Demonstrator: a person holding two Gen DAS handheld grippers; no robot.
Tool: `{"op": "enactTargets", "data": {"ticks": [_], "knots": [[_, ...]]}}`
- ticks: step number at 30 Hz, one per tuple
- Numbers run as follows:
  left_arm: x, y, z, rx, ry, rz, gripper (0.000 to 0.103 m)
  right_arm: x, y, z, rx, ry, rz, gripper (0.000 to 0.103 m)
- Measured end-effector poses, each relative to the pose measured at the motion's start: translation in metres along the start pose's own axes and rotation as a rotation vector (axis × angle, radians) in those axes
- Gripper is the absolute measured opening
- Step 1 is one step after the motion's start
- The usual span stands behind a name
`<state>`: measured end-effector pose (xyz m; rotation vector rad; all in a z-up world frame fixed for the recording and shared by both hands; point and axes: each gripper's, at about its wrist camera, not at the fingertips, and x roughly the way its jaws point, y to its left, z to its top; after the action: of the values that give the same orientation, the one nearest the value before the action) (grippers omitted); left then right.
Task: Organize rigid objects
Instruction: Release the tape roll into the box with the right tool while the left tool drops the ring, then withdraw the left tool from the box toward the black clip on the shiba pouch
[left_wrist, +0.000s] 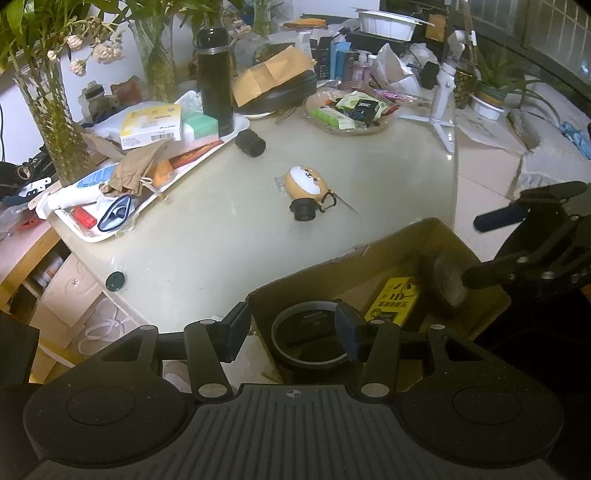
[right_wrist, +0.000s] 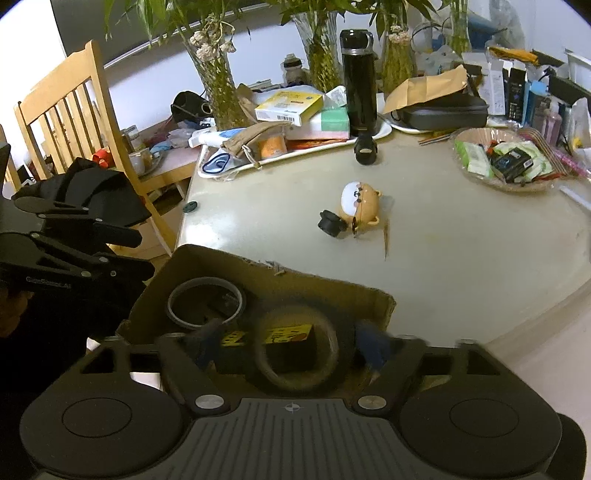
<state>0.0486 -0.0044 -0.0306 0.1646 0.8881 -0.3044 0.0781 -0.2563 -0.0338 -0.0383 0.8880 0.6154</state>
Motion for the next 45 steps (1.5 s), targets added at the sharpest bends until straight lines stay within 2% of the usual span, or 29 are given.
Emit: {"op": "enactTargets", "data": {"ticks": [1,8,11,24,45], "knots": [[0.0,0.0,0.0,-0.001,-0.002,0.0,0.05,-0.001,0.0,0.0,0.0,-0.01,-0.001,0.096],[0.0,0.0,0.001,-0.001,-0.003,0.001,0.05,-0.001,0.0,0.001,-0.008,-0.003,0.0,0.099],[0.0,0.001,0.001,0.001,-0.003,0.001,0.05,0.0,0.002,0.0,-0.013,0.001,-0.001,0.103],[0.0,0.002,0.003,0.003,-0.005,0.006,0.05,0.005,0.0,0.0,-0.007,0.023,-0.018,0.103],[0.008,0.006,0.007,0.007,0.007,0.016,0.05,0.015,-0.009,0.007,0.037,0.034,-0.128,0.103]]}}
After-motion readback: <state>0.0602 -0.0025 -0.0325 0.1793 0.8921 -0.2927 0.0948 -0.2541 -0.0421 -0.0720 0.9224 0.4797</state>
